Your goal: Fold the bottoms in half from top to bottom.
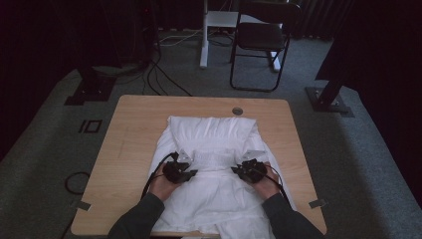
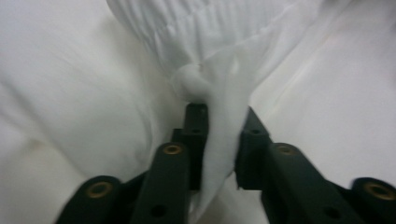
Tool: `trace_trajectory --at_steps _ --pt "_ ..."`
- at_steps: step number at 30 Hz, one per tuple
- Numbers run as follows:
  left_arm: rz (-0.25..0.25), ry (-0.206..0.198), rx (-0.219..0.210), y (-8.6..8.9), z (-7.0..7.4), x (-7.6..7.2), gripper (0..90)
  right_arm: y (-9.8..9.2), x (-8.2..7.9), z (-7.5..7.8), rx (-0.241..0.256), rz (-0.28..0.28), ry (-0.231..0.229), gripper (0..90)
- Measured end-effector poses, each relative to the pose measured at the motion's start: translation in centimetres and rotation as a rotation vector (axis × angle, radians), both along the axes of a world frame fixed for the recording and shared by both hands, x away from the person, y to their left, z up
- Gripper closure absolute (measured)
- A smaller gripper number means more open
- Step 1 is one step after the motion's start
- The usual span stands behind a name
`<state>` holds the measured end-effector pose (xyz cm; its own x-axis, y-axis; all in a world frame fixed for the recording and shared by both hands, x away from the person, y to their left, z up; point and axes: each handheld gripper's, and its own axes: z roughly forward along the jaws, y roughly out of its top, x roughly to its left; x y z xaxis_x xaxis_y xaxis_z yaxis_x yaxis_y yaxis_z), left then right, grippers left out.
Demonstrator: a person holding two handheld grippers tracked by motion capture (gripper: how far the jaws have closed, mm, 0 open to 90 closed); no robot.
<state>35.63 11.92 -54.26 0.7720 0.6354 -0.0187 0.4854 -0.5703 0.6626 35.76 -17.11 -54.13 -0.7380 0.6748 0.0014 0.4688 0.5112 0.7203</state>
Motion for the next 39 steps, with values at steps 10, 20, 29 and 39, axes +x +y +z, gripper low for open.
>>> trace_trajectory --at_steps 10,20,29,39 --pt "0.075 -0.035 -0.162 2.7 4.6 0.0 55.8 -3.1 0.7 2.2 0.199 0.004 0.072 48.8" --pt "0.164 0.040 -0.031 0.3 2.8 5.2 89.9 -1.6 6.0 1.9 0.100 -0.156 0.081 82.6" --pt "0.083 0.010 -0.050 -0.4 1.6 2.8 83.6 -1.0 4.7 0.7 0.120 -0.043 0.099 78.4" --pt "-0.005 -0.012 -0.102 -0.1 1.3 -1.2 78.1 -1.4 0.8 2.1 0.143 0.098 0.040 72.4"
